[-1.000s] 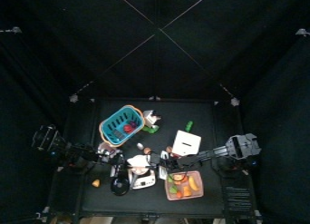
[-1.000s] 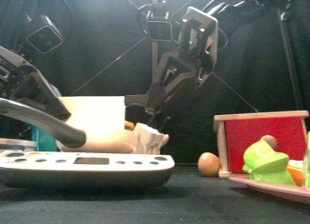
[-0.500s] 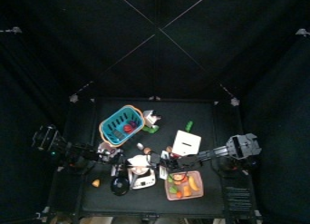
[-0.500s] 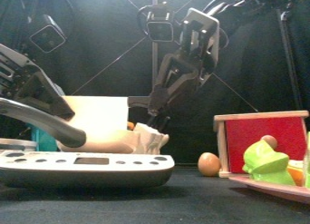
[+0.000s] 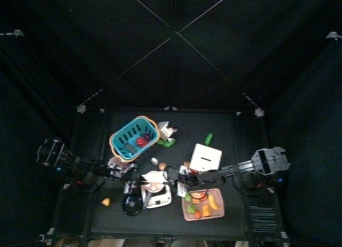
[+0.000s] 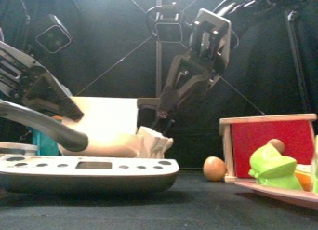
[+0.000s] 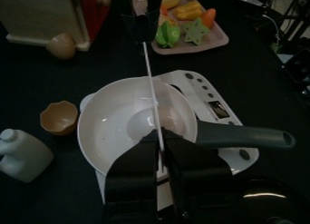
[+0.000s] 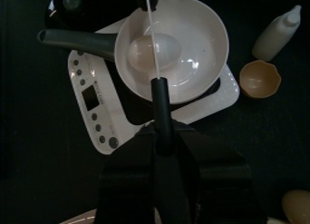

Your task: Cut egg

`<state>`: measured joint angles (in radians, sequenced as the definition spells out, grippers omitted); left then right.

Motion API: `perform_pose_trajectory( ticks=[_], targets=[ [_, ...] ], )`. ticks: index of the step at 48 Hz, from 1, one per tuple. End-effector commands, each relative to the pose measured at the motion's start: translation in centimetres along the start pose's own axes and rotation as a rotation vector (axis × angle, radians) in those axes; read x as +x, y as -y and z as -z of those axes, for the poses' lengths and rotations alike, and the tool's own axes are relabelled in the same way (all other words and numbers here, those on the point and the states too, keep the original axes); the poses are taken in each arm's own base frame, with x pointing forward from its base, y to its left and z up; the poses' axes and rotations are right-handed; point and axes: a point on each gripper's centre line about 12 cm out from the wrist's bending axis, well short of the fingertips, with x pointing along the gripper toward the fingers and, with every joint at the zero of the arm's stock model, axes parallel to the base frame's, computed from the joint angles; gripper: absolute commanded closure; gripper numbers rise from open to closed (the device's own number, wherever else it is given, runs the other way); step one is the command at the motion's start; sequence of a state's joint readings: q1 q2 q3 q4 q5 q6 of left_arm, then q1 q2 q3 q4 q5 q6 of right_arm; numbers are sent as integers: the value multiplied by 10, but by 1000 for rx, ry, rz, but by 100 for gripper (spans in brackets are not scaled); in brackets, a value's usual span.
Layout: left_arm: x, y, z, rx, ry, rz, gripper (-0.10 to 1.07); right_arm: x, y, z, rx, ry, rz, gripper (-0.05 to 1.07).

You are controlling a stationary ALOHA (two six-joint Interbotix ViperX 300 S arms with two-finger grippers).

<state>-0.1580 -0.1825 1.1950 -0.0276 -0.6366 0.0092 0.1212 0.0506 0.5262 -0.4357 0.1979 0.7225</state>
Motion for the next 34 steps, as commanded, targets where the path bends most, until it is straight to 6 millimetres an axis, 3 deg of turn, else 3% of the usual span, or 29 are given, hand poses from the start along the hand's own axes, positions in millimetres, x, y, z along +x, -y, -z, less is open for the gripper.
perform_pose_trajectory(
  ticks=[1,34],
  targets=[
    [9,-1,-18,3,55,-1,56,-14,4,-18,19,59,-5,62],
    [14,-2,-11,0,26,-7,56,-8,9,-15,28,44,7,62]
  ],
)
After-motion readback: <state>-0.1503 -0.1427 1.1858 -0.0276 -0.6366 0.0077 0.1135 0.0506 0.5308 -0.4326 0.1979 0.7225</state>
